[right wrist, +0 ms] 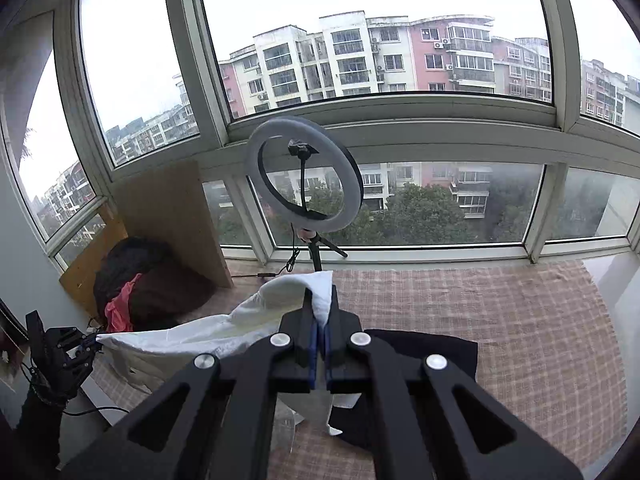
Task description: Fold clothes
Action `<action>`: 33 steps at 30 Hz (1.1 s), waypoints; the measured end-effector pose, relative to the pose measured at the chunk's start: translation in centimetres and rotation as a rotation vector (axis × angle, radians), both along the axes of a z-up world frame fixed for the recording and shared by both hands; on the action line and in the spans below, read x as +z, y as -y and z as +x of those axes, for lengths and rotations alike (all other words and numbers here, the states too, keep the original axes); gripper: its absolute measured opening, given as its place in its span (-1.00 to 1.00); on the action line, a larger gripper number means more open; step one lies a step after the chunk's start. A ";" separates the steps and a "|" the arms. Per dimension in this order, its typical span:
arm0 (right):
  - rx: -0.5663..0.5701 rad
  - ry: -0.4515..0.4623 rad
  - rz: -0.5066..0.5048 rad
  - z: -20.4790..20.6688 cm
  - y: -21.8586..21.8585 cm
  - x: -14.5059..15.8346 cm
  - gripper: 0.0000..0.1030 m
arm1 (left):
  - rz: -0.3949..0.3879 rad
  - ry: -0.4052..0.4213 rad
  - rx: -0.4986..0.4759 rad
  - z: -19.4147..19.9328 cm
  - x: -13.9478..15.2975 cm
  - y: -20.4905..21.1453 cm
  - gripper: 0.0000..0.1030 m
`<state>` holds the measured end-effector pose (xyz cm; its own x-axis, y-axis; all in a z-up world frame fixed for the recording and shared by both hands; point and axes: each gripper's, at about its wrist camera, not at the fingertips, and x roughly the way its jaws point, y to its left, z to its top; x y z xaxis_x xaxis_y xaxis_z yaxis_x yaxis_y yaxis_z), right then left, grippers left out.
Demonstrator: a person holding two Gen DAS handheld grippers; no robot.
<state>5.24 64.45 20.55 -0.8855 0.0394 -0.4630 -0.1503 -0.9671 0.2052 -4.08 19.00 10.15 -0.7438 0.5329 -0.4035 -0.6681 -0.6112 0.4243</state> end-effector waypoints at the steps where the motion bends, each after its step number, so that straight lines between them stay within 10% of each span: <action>1: 0.007 -0.067 0.004 0.4 1.1 2.4 -0.96 | 0.012 -0.047 0.008 0.0 1.5 0.9 -0.99; 5: 0.019 0.010 0.113 -2.6 5.7 6.5 -0.96 | -0.044 -0.150 0.036 -0.5 4.6 3.1 -0.99; 10: 0.052 -0.182 0.154 -1.8 10.6 13.8 -0.96 | -0.054 -0.131 0.039 -1.8 4.2 4.8 -0.99; 13: 0.001 0.031 0.303 -5.8 14.1 13.5 -0.97 | -0.099 -0.122 0.063 -3.1 3.2 5.7 -0.99; 28: -0.062 -0.194 0.447 4.7 23.1 20.7 -0.96 | -0.101 -0.364 -0.063 4.0 10.2 14.6 -0.98; 33: -0.098 -0.095 0.485 -1.0 22.3 18.4 -0.96 | -0.182 -0.305 -0.104 2.7 9.8 14.3 -0.98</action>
